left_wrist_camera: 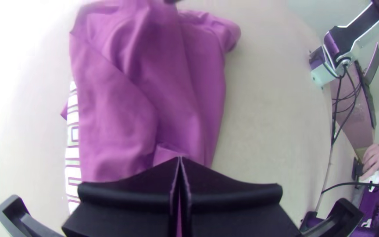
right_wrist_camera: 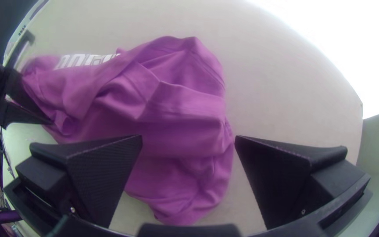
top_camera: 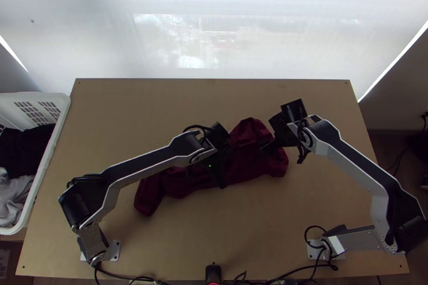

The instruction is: Fold the t-shirt

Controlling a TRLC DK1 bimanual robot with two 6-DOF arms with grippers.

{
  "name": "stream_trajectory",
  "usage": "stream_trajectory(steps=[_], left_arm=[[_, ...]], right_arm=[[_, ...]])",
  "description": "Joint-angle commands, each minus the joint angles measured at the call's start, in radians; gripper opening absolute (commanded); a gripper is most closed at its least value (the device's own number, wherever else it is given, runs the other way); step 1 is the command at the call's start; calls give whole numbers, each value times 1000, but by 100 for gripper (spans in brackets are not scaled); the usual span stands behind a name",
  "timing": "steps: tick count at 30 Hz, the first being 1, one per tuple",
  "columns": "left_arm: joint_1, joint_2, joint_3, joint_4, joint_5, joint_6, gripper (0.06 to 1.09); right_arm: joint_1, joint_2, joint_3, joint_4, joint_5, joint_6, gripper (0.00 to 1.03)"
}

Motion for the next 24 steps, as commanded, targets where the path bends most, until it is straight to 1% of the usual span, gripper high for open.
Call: stream_trajectory(steps=[1, 6, 9, 13, 16, 17, 19, 20, 21, 23, 24], left_arm=[[59, -77, 119, -73, 4, -21, 9], [120, -123, 253, -153, 2, -24, 9], [143, -135, 280, -192, 4, -24, 9], [129, -136, 205, -192, 4, -27, 9], [91, -133, 116, -124, 2, -34, 9], [79, -129, 92, -103, 2, -34, 12], [53, -115, 55, -70, 2, -44, 28], [42, -109, 38, -55, 2, -47, 33], [34, -100, 26, -44, 2, -50, 35], [28, -80, 6, -32, 2, -61, 44], [27, -70, -6, -23, 2, -61, 44]], right_arm=[[-2, -10, 11, 1, 1, 0, 98], [-2, -24, 28, 0, 1, 0, 98], [-3, -35, 27, 0, 1, -2, 98], [-3, -53, 1, 0, 1, 1, 98], [-2, -68, -21, 0, 1, 0, 98], [-3, -73, -25, 0, 1, 0, 98], [-6, -82, -31, 0, 1, -3, 98], [-13, -87, -33, -2, 1, -5, 98], [-17, -88, -33, -5, 1, -6, 98], [-22, -88, -33, -8, 1, -9, 98], [-22, -88, -33, -8, 1, -11, 98]])
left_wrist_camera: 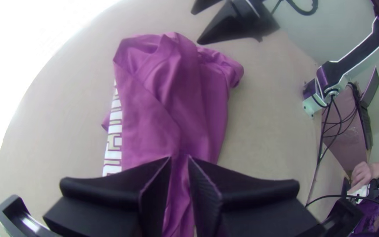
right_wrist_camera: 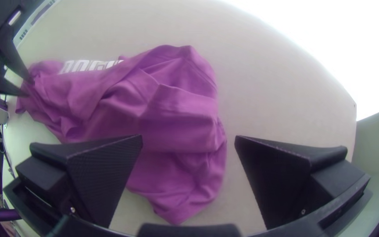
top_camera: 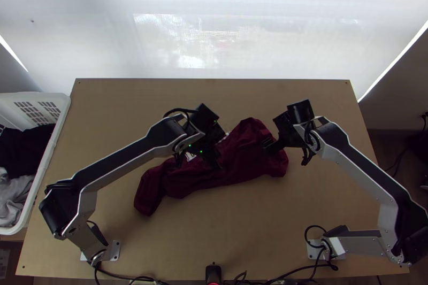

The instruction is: Fold the t-shirt

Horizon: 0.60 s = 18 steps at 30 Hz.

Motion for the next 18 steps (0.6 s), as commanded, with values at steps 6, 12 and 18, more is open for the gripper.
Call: stream_trajectory(steps=[6, 12, 18], left_arm=[[-36, 79, -150, 97, -2, -7, 58], [-48, 101, -159, 131, -1, -13, 58], [-80, 112, -148, 134, 1, -24, 58]], right_arm=[[-8, -1, -14, -7, 1, -2, 98], [-11, 3, -15, -7, 1, -1, 98], [-17, 3, -20, -10, 1, 1, 98]])
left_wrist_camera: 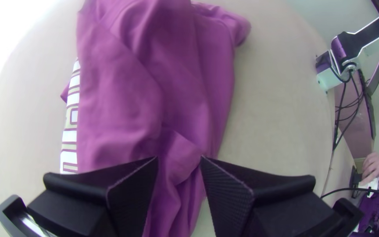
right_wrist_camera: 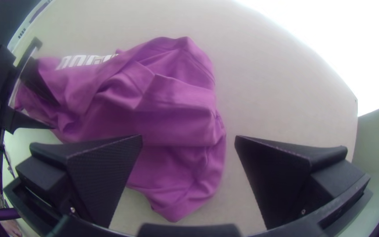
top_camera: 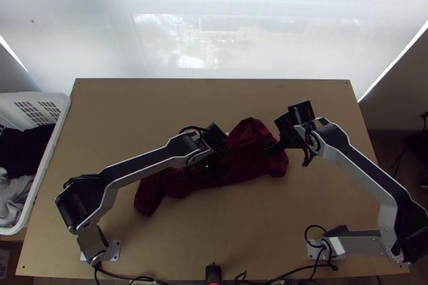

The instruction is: Fold the t-shirt

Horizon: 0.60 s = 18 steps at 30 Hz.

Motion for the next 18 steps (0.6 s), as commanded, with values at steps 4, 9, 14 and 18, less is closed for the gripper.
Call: stream_trajectory(steps=[4, 9, 14, 18], left_arm=[[-30, 35, -2, 25, 3, -13, 58], [-27, 53, -5, 42, 3, -7, 57], [-27, 67, -4, 48, 1, -1, 35], [-19, 76, -2, 47, 1, 2, 20]], right_arm=[[-4, 0, -7, -5, 0, 5, 98], [-5, -1, -7, -15, 0, 9, 98], [-5, -1, -7, -16, 0, 10, 98], [-5, -4, -6, -19, 0, 13, 98]])
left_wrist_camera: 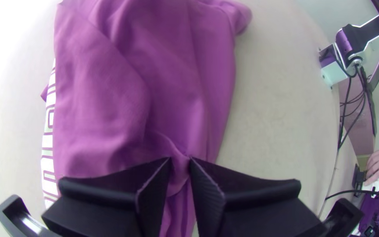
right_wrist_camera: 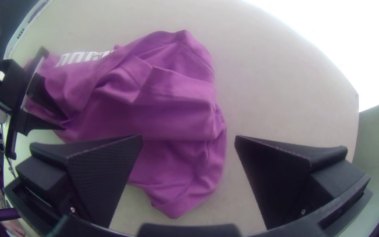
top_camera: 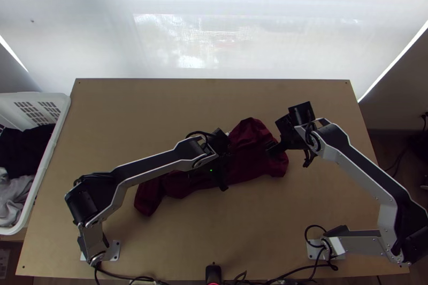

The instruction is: Fold the t-shirt

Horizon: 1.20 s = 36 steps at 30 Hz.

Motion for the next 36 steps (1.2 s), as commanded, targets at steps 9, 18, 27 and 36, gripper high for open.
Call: stream_trajectory(steps=[9, 18, 27, 36], left_arm=[[7, -2, 19, -1, -3, 22, 10], [54, -95, 121, -91, -1, 15, 10], [168, -207, 350, -191, -4, 12, 9], [432, -236, 628, -244, -38, 23, 9]], right_arm=[[-4, -17, -8, -10, 0, 5, 98], [-4, -20, -5, -10, 0, 5, 98], [-4, -25, 12, -10, 0, 3, 98], [-7, -56, 9, -15, 0, 3, 98]])
